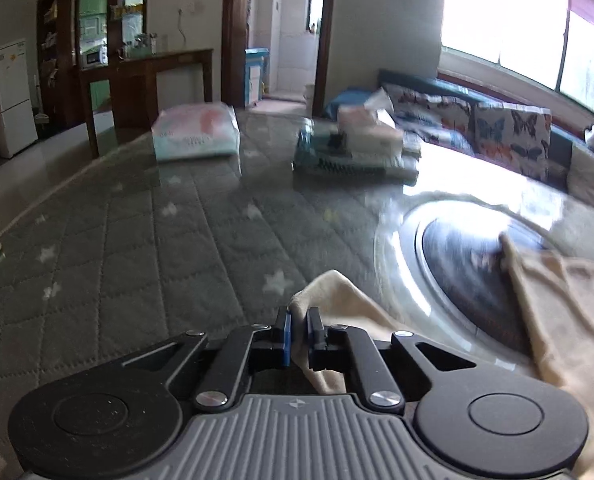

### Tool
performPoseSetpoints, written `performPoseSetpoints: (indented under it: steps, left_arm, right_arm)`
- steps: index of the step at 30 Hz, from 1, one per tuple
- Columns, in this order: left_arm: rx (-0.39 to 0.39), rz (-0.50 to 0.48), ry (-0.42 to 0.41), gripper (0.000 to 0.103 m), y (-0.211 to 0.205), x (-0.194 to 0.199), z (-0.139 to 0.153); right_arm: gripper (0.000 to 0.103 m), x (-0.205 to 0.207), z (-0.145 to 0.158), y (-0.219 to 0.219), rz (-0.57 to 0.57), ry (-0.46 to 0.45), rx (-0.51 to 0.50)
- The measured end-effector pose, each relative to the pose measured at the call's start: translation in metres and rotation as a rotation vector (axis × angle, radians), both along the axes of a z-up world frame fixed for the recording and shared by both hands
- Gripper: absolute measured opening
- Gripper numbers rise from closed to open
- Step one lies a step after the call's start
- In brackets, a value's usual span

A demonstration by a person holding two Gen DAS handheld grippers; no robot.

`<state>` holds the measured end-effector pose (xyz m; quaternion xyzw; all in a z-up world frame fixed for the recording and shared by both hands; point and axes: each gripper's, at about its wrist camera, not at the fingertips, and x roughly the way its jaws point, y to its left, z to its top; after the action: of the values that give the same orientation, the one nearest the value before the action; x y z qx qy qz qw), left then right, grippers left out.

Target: Fold clothes

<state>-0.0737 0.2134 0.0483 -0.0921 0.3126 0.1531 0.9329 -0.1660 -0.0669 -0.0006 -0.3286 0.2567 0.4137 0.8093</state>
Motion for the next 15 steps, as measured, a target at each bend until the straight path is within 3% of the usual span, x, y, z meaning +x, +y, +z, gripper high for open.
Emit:
performPoseSetpoints:
  steps: [2,8,13,15]
  left_arm:
    - [-0.003,0.0,-0.038,0.008,0.0,-0.004,0.013]
    - [0.005,-0.01,-0.118,0.008,-0.002,-0.009,0.047]
    - [-0.023,-0.017,-0.122,0.008,-0.004,-0.005,0.059]
    - [-0.017,-0.02,-0.123,0.008,-0.006,-0.003,0.063]
  right_arm:
    - [0.025,0.001,-0.005,0.003,0.0,-0.005,-0.014]
    - [0.025,0.002,0.001,-0.004,-0.01,0.002,0.037]
    - [0.025,0.001,-0.005,0.003,0.004,-0.007,0.017]
    - [0.025,0.004,-0.007,0.005,0.012,0.034,0.024]
